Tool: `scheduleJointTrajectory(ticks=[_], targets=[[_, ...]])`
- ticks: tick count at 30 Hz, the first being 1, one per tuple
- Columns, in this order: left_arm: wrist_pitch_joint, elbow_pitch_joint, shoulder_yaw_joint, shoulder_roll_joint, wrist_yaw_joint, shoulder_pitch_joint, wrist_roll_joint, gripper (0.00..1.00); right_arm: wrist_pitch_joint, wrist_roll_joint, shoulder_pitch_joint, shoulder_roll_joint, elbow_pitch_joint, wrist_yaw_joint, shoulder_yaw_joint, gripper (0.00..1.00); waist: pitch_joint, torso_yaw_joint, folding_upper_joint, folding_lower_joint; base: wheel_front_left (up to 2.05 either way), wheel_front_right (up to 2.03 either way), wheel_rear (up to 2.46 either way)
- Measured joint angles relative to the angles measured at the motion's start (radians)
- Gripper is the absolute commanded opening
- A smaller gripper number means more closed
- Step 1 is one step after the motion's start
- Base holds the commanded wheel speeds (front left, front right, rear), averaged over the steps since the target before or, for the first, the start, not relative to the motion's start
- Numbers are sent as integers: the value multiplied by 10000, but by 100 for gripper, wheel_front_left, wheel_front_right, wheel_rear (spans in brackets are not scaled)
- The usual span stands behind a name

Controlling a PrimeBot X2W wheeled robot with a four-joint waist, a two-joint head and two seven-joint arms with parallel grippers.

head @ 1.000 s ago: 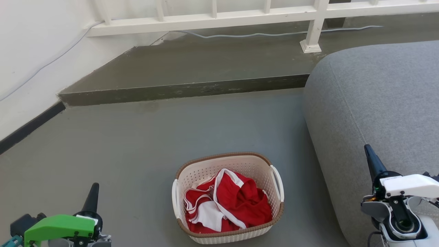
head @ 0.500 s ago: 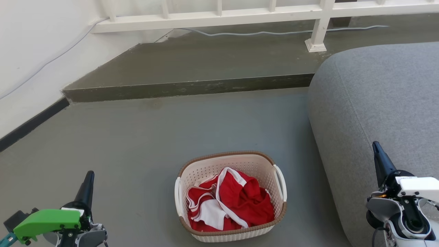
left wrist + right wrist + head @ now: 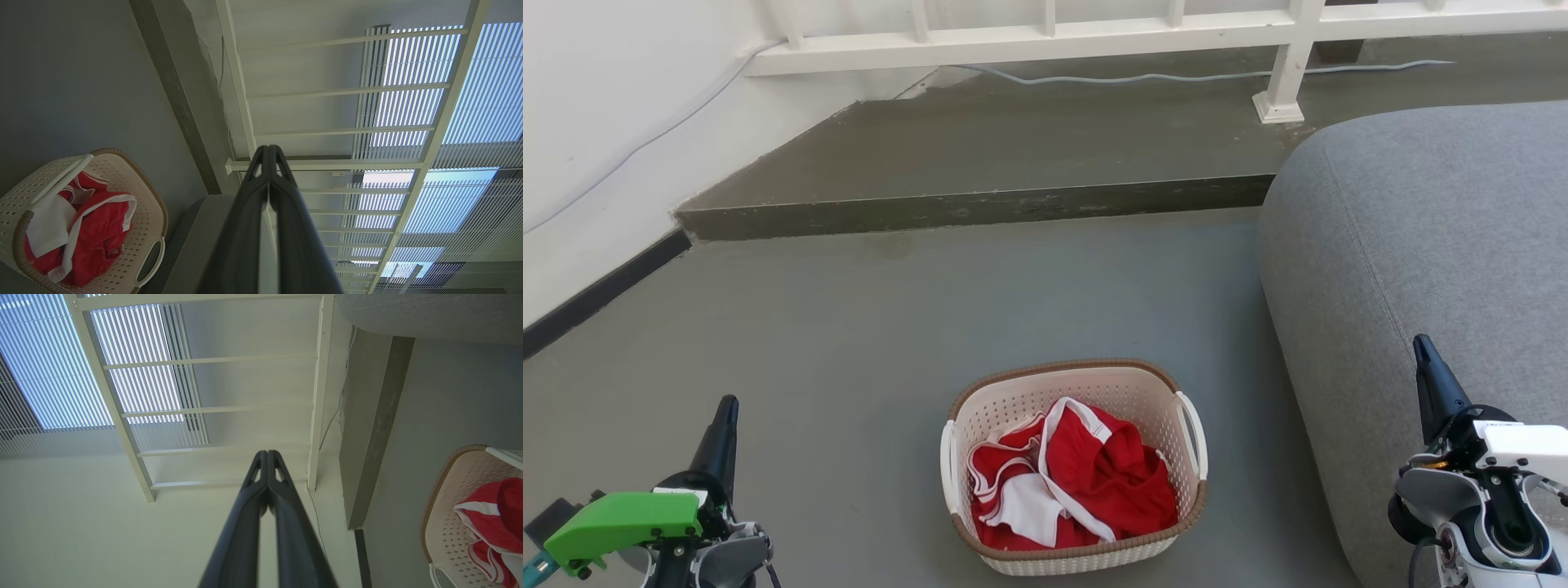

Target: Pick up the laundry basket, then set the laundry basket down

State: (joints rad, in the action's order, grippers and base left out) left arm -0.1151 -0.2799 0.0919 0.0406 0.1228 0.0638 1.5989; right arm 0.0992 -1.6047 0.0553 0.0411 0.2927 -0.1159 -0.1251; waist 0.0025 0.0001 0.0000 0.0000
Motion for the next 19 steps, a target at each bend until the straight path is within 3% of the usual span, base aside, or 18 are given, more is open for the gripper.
scheduleJointTrajectory(ticks=[19], targets=[[0, 4, -4, -2, 2, 0, 0, 0, 0, 0, 25, -4, -12, -13, -6, 0, 1, -2, 0, 0, 0, 0, 0]])
